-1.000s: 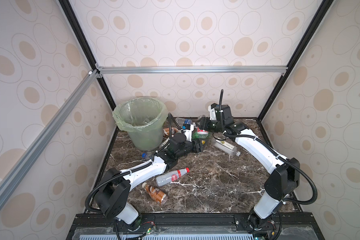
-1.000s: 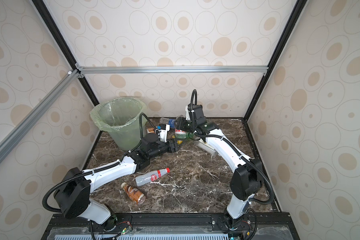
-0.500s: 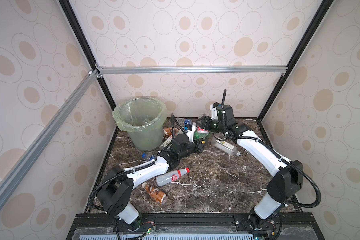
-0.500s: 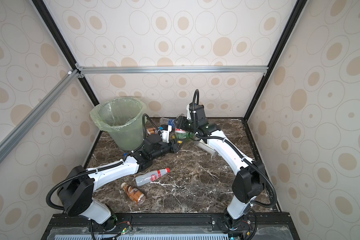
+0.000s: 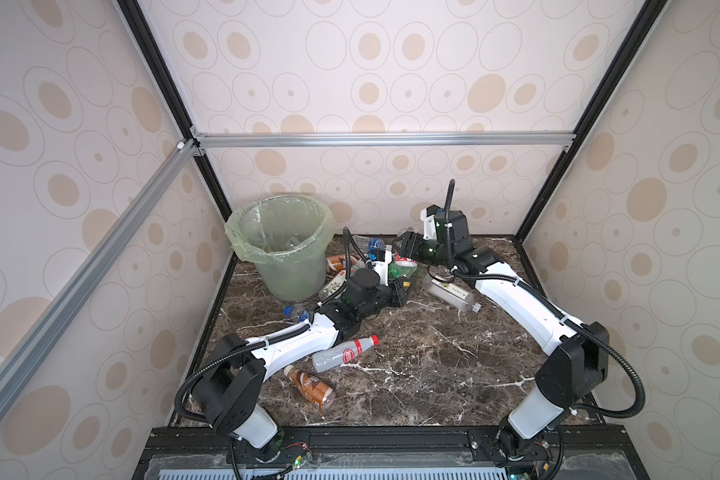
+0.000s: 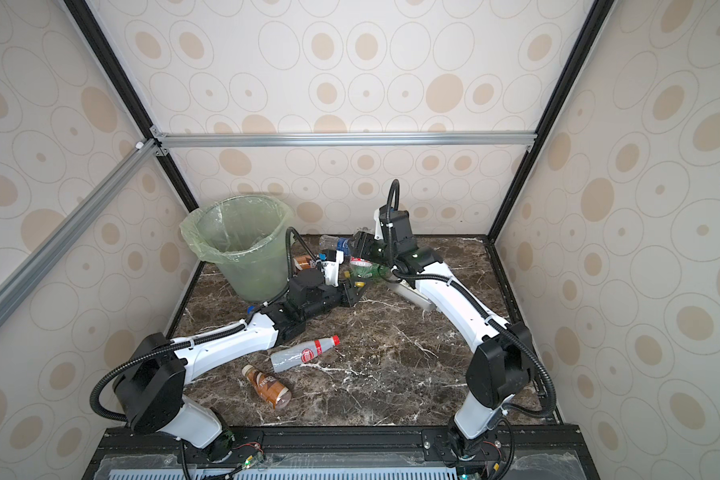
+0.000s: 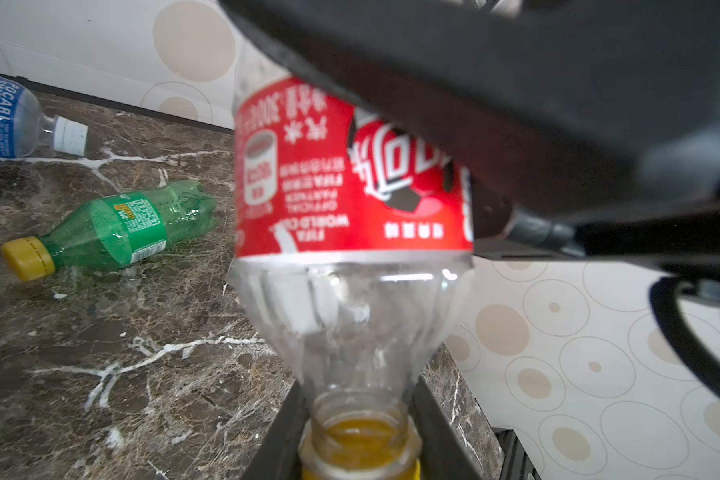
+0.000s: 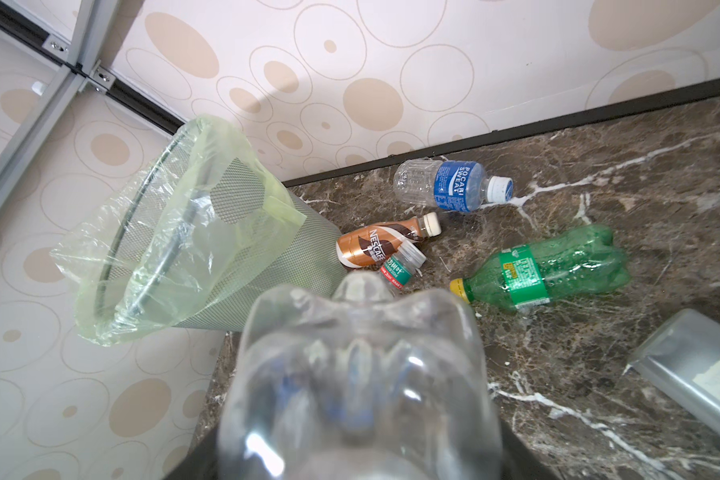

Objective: Throw the plastic bottles in the bin
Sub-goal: 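Close the left gripper on the bottle's cap end below the right gripper, then lift the bottle over the basket with the left gripper while the right gripper withdraws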

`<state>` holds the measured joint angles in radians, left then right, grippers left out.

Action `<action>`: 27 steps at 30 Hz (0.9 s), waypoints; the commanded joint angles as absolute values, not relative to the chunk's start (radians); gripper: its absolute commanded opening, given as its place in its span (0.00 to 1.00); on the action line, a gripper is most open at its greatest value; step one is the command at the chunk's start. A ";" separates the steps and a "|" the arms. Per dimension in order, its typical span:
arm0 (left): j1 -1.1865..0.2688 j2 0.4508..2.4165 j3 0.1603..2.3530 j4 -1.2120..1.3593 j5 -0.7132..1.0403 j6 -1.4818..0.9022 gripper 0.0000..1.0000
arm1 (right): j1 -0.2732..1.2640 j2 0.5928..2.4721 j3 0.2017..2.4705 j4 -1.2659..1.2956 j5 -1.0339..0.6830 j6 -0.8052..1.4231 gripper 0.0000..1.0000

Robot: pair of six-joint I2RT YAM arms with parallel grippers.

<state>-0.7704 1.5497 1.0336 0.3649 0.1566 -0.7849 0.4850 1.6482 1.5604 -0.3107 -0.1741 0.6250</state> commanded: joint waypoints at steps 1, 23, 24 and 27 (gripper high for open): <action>-0.772 1.514 1.084 0.310 0.092 -0.749 0.15 | 0.490 1.585 1.551 -0.319 -0.140 0.609 0.74; -0.722 1.446 1.384 -0.221 -0.150 -0.432 0.14 | 0.486 1.358 1.401 -0.230 -0.071 0.452 1.00; -0.707 1.448 1.415 -0.253 -0.159 -0.417 0.14 | 0.503 1.343 1.391 -0.214 -0.060 0.430 1.00; -0.661 1.450 1.496 -0.316 -0.176 -0.375 0.15 | 0.559 1.312 1.376 -0.174 -0.039 0.352 1.00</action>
